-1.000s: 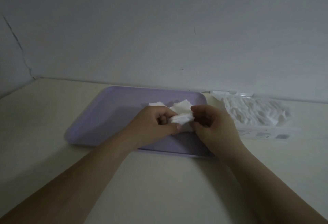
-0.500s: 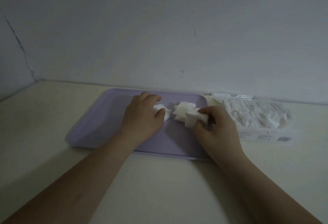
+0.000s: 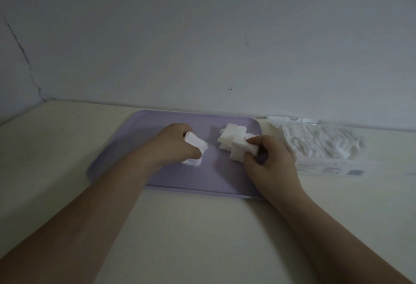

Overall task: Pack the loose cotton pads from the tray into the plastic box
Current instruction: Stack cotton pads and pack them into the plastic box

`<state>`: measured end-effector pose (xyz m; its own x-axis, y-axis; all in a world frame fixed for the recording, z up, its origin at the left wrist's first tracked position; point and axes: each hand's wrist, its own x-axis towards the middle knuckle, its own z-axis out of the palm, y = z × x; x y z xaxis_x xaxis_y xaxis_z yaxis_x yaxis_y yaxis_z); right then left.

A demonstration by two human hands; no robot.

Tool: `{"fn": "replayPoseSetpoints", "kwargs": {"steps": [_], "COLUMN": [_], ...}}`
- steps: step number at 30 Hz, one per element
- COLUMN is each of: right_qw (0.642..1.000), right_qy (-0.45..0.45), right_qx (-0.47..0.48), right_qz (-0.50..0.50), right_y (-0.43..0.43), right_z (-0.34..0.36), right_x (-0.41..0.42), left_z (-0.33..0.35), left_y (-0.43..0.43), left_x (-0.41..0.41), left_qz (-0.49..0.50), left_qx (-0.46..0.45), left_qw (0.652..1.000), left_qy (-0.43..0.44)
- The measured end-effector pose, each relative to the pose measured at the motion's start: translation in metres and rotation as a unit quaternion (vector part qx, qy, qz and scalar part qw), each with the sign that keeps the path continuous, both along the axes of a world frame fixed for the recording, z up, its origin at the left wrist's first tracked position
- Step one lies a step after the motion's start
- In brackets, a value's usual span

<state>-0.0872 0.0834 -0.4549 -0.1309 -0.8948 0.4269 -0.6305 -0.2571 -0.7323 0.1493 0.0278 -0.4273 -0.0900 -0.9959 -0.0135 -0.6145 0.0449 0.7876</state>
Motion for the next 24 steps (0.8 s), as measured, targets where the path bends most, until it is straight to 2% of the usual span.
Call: {"fn": "replayPoseSetpoints", "kwargs": {"steps": [1, 3, 5, 7, 10, 15, 24], "right_qw": [1.0, 1.0, 0.998, 0.996, 0.994, 0.984, 0.982], "right_qy": [-0.005, -0.029, -0.064, -0.083, -0.103, -0.148, -0.106], "right_qx": [-0.002, -0.003, -0.002, 0.008, 0.036, 0.048, 0.069], "right_qz": [0.001, 0.001, 0.004, 0.01, 0.027, 0.092, 0.139], "right_y": [0.0, -0.001, -0.001, -0.001, -0.003, -0.004, -0.001], "right_z": [0.0, 0.0, 0.001, 0.003, 0.002, -0.001, 0.0], "right_x": [0.0, -0.001, -0.002, -0.004, -0.006, -0.005, -0.002], "left_z": [0.002, 0.007, 0.008, 0.004, -0.01, -0.023, -0.024], "left_y": [0.001, 0.004, 0.009, 0.013, 0.017, 0.019, 0.021], "left_x": [0.001, 0.001, -0.006, -0.018, -0.033, -0.039, -0.043], "left_qz": [-0.011, -0.051, -0.101, -0.13, -0.137, -0.125, -0.115], "left_qx": [-0.005, 0.004, 0.03, 0.022, -0.007, -0.039, -0.107], "left_qw": [1.0, 0.994, 0.969, 0.95, 0.947, 0.963, 0.959], "left_qy": [0.01, 0.097, 0.222, 0.283, 0.29, 0.236, 0.236]}}
